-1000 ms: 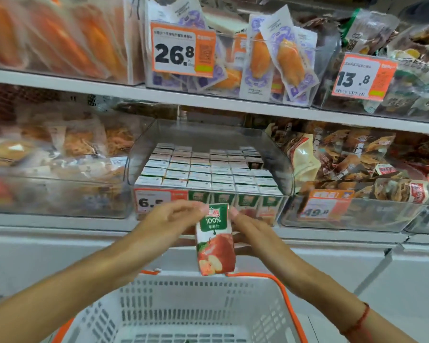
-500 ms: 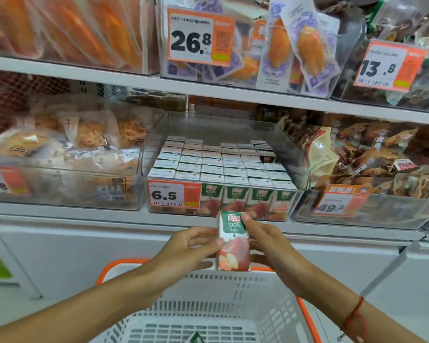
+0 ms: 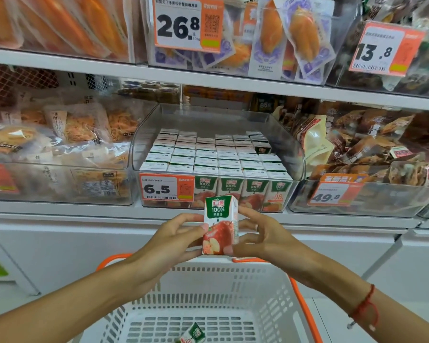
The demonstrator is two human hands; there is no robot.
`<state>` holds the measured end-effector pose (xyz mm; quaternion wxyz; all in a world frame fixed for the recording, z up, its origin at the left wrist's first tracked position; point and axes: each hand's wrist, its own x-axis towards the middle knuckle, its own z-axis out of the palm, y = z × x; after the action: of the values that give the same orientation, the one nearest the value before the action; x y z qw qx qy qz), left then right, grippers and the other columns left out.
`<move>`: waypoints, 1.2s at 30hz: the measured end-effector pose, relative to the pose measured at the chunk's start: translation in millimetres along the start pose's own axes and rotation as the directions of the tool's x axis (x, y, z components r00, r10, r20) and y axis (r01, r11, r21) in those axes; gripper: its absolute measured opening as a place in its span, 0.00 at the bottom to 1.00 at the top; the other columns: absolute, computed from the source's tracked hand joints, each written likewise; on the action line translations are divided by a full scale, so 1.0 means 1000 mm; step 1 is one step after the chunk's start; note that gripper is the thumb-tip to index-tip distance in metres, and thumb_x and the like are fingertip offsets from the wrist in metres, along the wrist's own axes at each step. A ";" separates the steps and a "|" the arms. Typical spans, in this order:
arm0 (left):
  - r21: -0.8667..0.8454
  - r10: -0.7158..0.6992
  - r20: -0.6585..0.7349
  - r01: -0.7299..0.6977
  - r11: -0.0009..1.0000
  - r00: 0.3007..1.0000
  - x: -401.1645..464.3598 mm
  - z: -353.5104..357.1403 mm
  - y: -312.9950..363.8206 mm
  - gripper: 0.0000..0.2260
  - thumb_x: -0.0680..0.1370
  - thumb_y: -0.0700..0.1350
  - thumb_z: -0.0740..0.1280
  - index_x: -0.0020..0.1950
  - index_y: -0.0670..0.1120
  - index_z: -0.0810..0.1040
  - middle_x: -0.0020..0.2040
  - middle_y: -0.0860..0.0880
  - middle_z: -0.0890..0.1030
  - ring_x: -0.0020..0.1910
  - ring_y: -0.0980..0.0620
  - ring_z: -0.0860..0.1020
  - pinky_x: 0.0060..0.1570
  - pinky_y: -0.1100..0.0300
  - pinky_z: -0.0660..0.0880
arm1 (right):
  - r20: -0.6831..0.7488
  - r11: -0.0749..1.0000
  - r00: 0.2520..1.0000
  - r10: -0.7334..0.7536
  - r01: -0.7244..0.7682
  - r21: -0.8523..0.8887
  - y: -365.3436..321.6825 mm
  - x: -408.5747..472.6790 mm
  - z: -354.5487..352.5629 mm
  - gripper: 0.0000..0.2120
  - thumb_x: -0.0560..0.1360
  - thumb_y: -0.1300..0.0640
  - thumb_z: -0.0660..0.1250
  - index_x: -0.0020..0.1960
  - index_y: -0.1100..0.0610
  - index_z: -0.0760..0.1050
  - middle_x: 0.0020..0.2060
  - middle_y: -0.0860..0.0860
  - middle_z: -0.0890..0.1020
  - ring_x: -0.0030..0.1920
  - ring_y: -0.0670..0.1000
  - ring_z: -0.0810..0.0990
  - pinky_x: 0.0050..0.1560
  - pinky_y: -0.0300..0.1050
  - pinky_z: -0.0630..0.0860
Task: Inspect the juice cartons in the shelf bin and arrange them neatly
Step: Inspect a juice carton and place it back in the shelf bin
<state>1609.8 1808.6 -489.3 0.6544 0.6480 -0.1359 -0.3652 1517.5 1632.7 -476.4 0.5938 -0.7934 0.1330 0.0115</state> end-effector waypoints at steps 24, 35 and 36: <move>0.248 0.049 0.083 -0.068 0.966 0.995 0.005 -0.003 0.007 0.14 0.75 0.53 0.70 0.60 0.57 0.78 0.48 0.61 0.85 0.47 0.65 0.82 0.41 0.70 0.76 | -0.114 0.995 0.993 -0.043 0.053 0.084 -0.002 -0.002 -0.001 0.07 0.75 0.51 0.70 0.51 0.51 0.80 0.42 0.52 0.87 0.39 0.52 0.86 0.40 0.38 0.81; 0.448 0.489 0.119 -0.486 0.750 0.864 0.003 -0.011 0.003 0.25 0.65 0.41 0.80 0.56 0.55 0.74 0.56 0.60 0.80 0.58 0.65 0.77 0.56 0.76 0.70 | 0.018 0.980 0.982 -0.186 0.183 0.082 -0.007 -0.007 -0.011 0.18 0.66 0.55 0.75 0.54 0.60 0.78 0.55 0.48 0.84 0.50 0.51 0.85 0.50 0.39 0.79; 0.461 0.524 0.124 -0.517 0.721 0.842 0.002 -0.010 0.002 0.24 0.65 0.41 0.80 0.55 0.55 0.74 0.56 0.61 0.80 0.58 0.65 0.77 0.57 0.75 0.69 | 0.009 0.977 0.980 -0.198 0.197 0.087 -0.007 -0.008 -0.012 0.17 0.66 0.55 0.75 0.52 0.59 0.79 0.54 0.48 0.84 0.50 0.52 0.85 0.50 0.40 0.79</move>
<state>1618.2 1814.6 -489.4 0.5509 0.7269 -0.3930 -0.1169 1510.1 1624.9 -465.4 0.6266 -0.7764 0.0488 -0.0463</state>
